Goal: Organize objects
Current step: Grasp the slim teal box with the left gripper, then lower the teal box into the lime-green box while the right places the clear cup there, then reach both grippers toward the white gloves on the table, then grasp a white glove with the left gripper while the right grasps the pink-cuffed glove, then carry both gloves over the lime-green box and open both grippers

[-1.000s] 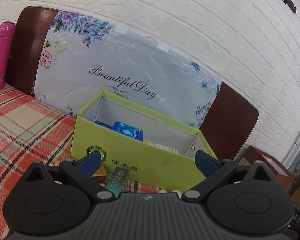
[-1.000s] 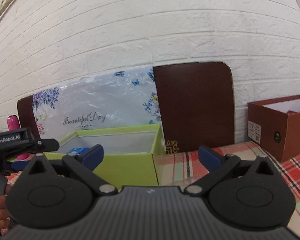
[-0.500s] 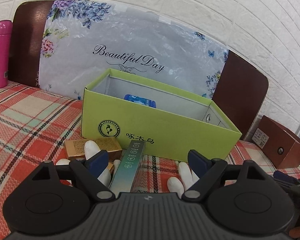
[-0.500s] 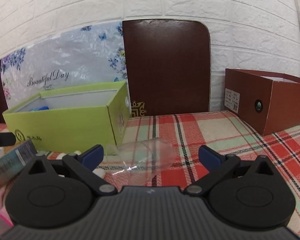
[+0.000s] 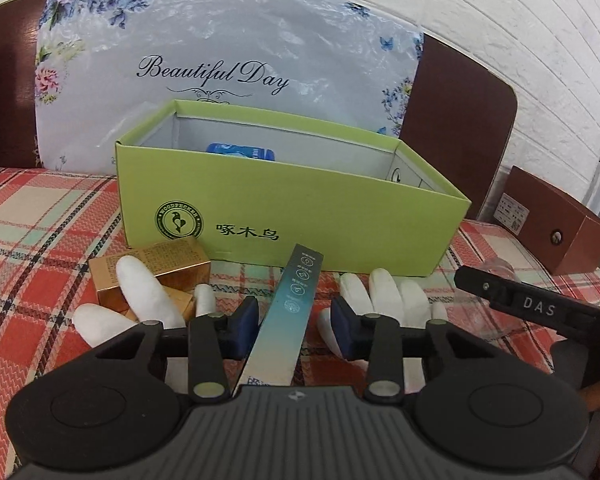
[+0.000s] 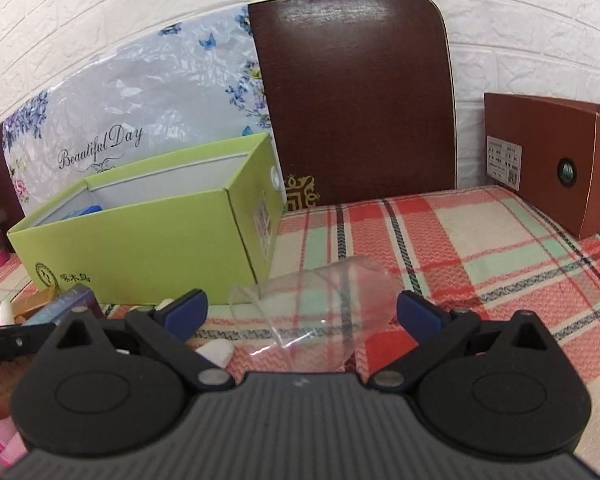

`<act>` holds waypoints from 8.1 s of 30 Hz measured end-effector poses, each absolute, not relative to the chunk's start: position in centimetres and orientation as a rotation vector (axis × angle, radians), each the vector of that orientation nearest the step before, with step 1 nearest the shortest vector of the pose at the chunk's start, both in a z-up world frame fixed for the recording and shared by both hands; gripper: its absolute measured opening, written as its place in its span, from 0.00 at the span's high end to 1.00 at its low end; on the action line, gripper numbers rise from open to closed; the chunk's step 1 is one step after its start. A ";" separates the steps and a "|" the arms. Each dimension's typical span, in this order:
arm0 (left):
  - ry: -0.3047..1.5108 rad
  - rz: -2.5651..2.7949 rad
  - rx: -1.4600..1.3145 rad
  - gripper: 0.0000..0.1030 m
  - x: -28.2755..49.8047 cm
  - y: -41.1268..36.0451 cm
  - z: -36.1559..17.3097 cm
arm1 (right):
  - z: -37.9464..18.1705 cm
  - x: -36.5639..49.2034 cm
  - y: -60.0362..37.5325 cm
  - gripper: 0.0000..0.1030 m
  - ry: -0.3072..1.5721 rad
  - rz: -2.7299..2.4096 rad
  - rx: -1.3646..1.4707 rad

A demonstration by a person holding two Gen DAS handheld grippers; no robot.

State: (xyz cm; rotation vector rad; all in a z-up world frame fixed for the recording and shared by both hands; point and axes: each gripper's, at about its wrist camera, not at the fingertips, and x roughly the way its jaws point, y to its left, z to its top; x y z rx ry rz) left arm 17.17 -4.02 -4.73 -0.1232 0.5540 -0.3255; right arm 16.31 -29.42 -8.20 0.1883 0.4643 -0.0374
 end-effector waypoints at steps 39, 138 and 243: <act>0.404 -0.322 -0.237 0.79 15.3 -3.3 0.3 | -6.1 12.7 -29.4 0.13 0.339 0.020 0.282; 0.574 -0.207 -0.292 0.09 8.4 0.0 -2.8 | -7.4 15.3 -24.6 0.00 0.643 0.256 0.235; 0.259 -0.429 -0.653 0.14 28.4 0.5 0.2 | -2.2 24.0 -18.7 0.04 0.179 0.188 -0.299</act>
